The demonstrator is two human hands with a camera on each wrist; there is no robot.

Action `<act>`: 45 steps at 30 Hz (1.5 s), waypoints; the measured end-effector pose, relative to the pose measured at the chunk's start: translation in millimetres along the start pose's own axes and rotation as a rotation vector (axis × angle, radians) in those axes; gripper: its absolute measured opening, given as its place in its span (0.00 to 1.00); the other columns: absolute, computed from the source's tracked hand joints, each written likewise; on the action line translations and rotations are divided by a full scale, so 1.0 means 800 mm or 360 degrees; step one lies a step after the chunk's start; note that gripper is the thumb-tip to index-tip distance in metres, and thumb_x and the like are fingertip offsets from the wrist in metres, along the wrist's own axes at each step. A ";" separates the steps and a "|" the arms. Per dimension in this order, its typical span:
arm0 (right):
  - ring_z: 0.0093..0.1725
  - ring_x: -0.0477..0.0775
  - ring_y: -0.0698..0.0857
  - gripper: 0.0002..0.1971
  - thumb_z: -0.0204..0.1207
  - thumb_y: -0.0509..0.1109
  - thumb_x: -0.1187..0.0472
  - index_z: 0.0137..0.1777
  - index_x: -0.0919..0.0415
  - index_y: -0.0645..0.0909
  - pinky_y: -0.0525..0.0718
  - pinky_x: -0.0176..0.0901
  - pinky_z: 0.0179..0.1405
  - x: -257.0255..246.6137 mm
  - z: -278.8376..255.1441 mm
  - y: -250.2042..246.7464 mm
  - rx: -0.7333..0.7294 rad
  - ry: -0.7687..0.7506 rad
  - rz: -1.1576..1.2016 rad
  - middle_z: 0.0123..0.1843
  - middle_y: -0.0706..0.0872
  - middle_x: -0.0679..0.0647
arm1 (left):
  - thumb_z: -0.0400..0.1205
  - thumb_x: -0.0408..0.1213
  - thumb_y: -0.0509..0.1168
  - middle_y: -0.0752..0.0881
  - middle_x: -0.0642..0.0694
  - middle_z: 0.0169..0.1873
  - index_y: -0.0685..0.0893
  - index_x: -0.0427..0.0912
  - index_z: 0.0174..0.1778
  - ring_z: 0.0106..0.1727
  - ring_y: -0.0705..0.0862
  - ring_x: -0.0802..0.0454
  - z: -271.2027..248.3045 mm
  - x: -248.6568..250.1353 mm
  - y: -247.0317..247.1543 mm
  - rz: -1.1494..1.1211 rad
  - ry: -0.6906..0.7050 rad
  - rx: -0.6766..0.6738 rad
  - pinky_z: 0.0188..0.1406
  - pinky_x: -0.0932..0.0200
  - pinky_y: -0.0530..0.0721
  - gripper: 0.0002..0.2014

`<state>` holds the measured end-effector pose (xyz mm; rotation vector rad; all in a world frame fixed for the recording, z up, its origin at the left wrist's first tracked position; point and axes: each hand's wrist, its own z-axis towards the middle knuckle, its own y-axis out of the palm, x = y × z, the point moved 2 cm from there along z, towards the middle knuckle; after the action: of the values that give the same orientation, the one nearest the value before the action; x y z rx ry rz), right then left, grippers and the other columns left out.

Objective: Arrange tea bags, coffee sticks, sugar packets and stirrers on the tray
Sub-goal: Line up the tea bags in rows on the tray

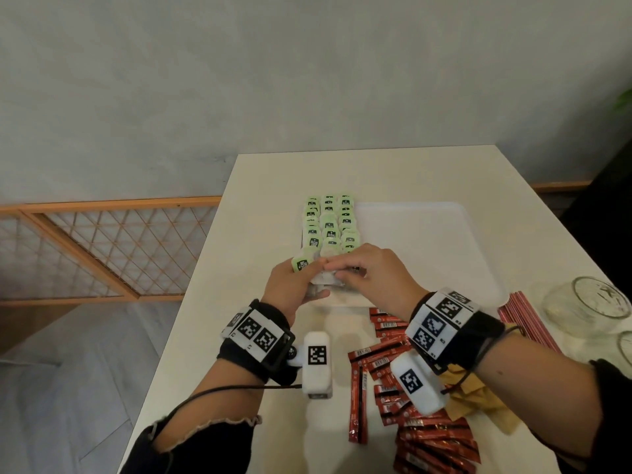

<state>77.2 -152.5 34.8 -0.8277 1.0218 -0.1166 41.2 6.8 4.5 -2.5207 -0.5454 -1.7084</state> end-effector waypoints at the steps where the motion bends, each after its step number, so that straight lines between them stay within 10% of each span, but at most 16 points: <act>1: 0.42 0.50 0.87 0.11 0.76 0.74 0.64 0.54 0.51 0.91 0.82 0.35 0.47 -0.001 0.000 -0.001 -0.0029 0.0007 -0.0004 0.42 0.86 0.40 | 0.80 0.36 0.72 0.85 0.43 0.31 0.88 0.35 0.50 0.24 0.81 0.56 0.001 0.000 -0.001 0.0039 0.0020 0.0031 0.34 0.59 0.88 0.07; 6: 0.44 0.37 0.86 0.09 0.77 0.73 0.64 0.53 0.51 0.90 0.81 0.27 0.46 0.007 0.006 -0.006 -0.0098 0.0124 0.0249 0.47 0.91 0.41 | 0.78 0.32 0.73 0.83 0.46 0.28 0.87 0.37 0.45 0.20 0.76 0.56 0.001 0.004 -0.005 0.0256 0.0104 0.0035 0.30 0.59 0.87 0.03; 11: 0.44 0.44 0.84 0.12 0.79 0.71 0.59 0.60 0.49 0.85 0.80 0.33 0.48 0.018 0.025 -0.003 -0.0042 0.0315 0.0101 0.56 0.84 0.40 | 0.80 0.30 0.72 0.87 0.53 0.25 0.87 0.41 0.48 0.22 0.82 0.58 0.000 0.007 -0.006 0.0288 0.0168 -0.0047 0.32 0.60 0.89 0.04; 17: 0.37 0.41 0.83 0.03 0.77 0.74 0.61 0.47 0.58 0.87 0.79 0.35 0.42 0.027 0.039 0.004 -0.0140 0.0416 0.0137 0.38 0.86 0.43 | 0.79 0.29 0.73 0.88 0.47 0.34 0.89 0.43 0.53 0.30 0.86 0.55 0.005 0.008 -0.016 0.0313 0.0225 -0.0103 0.31 0.58 0.90 0.09; 33: 0.32 0.51 0.89 0.08 0.79 0.72 0.63 0.54 0.65 0.87 0.89 0.37 0.40 0.024 0.047 -0.018 -0.0191 0.0633 0.0335 0.36 0.90 0.57 | 0.80 0.30 0.71 0.88 0.41 0.46 0.87 0.41 0.53 0.47 0.89 0.42 0.027 0.007 -0.048 0.0520 0.0460 0.0287 0.36 0.47 0.92 0.07; 45: 0.42 0.45 0.82 0.11 0.78 0.65 0.71 0.53 0.62 0.87 0.81 0.35 0.50 0.026 0.048 -0.007 -0.0301 0.0324 -0.0298 0.46 0.84 0.49 | 0.80 0.31 0.71 0.87 0.42 0.44 0.87 0.39 0.55 0.44 0.88 0.47 0.026 0.005 -0.063 0.0438 0.0436 0.0331 0.36 0.51 0.92 0.08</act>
<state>120.6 -144.5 33.5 -1.1009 1.1570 -0.2713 45.5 60.0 -7.5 -2.0656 -0.3188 -1.7489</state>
